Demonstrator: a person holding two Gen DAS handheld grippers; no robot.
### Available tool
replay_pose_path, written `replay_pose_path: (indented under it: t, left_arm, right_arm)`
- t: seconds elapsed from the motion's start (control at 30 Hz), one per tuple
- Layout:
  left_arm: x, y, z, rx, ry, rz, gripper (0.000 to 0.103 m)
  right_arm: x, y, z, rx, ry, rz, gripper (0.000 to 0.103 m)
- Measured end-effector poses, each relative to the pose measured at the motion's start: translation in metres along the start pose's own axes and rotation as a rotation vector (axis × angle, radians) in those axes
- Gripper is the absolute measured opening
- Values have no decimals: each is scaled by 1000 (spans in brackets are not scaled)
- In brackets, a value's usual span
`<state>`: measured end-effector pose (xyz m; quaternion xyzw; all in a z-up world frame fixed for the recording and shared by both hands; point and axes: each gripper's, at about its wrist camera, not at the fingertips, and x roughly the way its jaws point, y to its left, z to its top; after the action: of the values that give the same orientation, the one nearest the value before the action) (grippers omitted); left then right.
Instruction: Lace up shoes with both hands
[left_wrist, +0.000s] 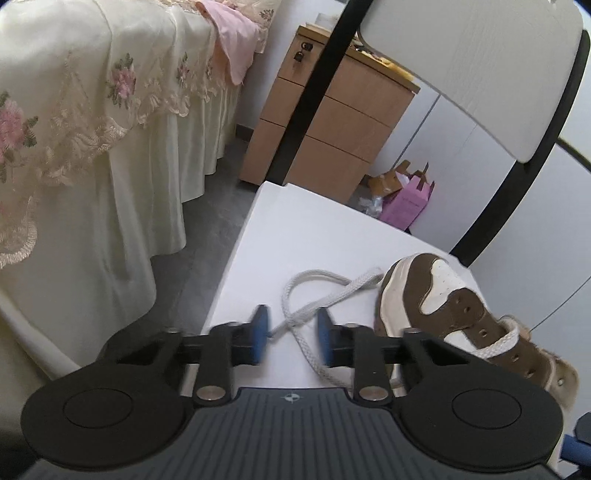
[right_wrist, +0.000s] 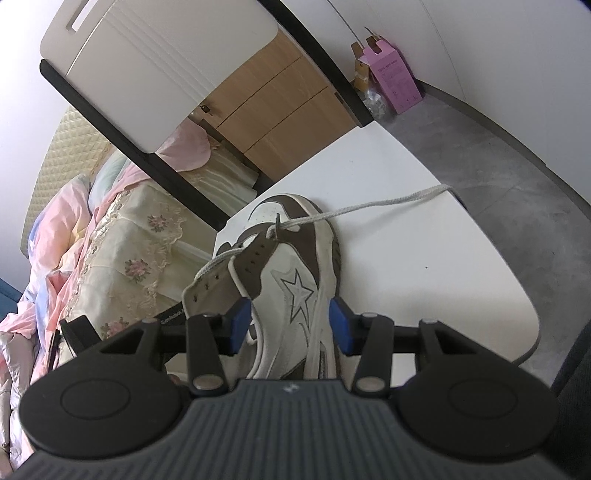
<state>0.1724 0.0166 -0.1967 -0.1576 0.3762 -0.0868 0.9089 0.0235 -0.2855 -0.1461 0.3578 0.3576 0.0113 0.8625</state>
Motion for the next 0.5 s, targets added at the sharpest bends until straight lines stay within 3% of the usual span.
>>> replay_pose_path:
  t: [0.03,0.1,0.2,0.3,0.4,0.5]
  left_arm:
    - [0,0,-1,-1,6,-4,11]
    - [1,0,-2,-4,22,-14,3]
    - [-5,0,-3,-17,15,-15,3]
    - [-18,2,1,-75,1,-82,3]
    - [-39,3,6,-109,-14,-161,3]
    - [-60,8,11,-158,-18,-276,3]
  right_arm:
    - [0,0,0,2,1,-1,48]
    - [0,-1,0,5,2,-3,49]
    - [1,-1,0,3,2,-5,49]
    - [0,4,0,-32,-10,-5,49]
    - [-3,21,-1,-154,-36,-12,49]
    - [-5,48,-7,-368,-64,-14,49]
